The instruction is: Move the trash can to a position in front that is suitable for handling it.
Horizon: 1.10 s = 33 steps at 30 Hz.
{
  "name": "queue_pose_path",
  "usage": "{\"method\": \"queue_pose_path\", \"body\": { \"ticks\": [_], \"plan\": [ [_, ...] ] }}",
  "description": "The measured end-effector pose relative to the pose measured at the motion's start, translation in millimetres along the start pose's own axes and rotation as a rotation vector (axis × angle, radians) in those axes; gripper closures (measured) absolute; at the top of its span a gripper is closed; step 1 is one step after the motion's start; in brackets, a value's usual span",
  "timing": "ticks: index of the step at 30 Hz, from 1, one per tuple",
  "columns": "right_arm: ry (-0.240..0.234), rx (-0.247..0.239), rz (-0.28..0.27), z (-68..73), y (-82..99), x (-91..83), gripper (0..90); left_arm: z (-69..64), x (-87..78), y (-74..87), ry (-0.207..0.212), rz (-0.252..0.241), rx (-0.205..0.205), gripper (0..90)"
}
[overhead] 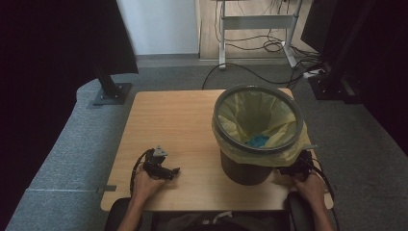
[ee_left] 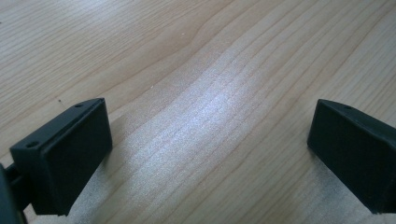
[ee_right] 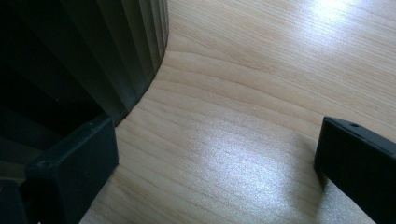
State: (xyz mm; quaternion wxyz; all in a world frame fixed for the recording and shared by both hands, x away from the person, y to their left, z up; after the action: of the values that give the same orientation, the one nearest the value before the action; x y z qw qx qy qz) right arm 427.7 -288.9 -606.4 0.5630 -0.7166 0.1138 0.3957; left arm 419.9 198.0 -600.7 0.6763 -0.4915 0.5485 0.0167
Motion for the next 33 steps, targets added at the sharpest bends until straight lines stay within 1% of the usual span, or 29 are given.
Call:
{"method": "queue_pose_path", "body": {
  "ticks": [3, 6, 9, 17, 20, 22, 23, 24, 26, 27, 28, 30, 33],
  "plan": [
    [-0.001, -0.001, 0.0, 0.0, 0.0, 0.0, 0.0, -0.2, 0.2, -0.2, 0.003, 0.0, 0.003, 0.0],
    [-0.002, -0.001, 0.0, 0.0, -0.1, 0.1, 0.0, -0.5, 0.7, -0.8, -0.006, 0.001, -0.006, 0.0],
    [-0.008, -0.007, -0.001, 0.1, -0.6, 0.6, 0.0, -1.7, 2.9, -3.0, -0.021, -0.004, -0.024, 0.0],
    [-0.014, -0.013, -0.001, -0.4, -1.1, 1.0, 0.0, -2.1, 3.4, -3.7, -0.026, -0.002, -0.029, 0.0],
    [-0.019, -0.016, 0.001, 0.1, -0.5, 0.1, 0.0, -2.0, 3.1, -3.5, -0.021, 0.003, -0.026, 0.0],
    [-0.026, -0.01, 0.009, 0.4, -0.1, -1.3, 0.0, -1.8, 2.6, -3.4, -0.013, 0.003, -0.024, 0.0],
    [-0.043, 0.011, 0.02, 0.1, -0.6, -4.0, 1.0, -1.7, 2.1, -3.6, -0.008, 0.006, -0.027, 0.0],
    [-0.043, 0.011, 0.02, 0.1, -0.6, -4.0, 1.0, -1.5, 1.5, -3.8, 0.001, 0.007, -0.032, 0.0],
    [-0.053, 0.024, 0.016, -0.7, -2.7, -8.5, 0.9, -1.1, -0.2, -4.4, 0.024, 0.002, -0.059, 0.0],
    [-0.056, 0.024, 0.011, -0.8, -3.9, -10.3, 0.8, -0.7, -1.5, -5.1, 0.045, -0.006, -0.087, 0.0],
    [-0.055, 0.029, -0.001, -1.4, -6.2, -13.6, 0.7, -0.3, -2.9, -5.9, 0.065, -0.013, -0.115, 0.0],
    [-0.055, 0.053, -0.026, -3.4, -11.3, -19.2, 0.0, -0.2, -4.6, -7.2, 0.087, -0.019, -0.144, 0.0],
    [-0.059, 0.08, -0.054, -6.0, -18.8, -25.6, 0.0, -1.4, -7.1, -11.4, 0.076, -0.024, -0.133, 0.0]
  ]
}}
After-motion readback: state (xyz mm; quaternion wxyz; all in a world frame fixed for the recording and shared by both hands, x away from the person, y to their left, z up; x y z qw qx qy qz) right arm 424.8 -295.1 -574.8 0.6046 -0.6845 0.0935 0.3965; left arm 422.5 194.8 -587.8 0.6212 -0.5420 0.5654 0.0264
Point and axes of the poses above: each handheld gripper's, and its own axes: x roughly forward along the jaws, y roughly out of its underside, z roughly to its left, the point moved 7 cm from there along x, roughly forward along the jaws, and after that the axes turned 5 degrees about y, right-handed, at the moved point
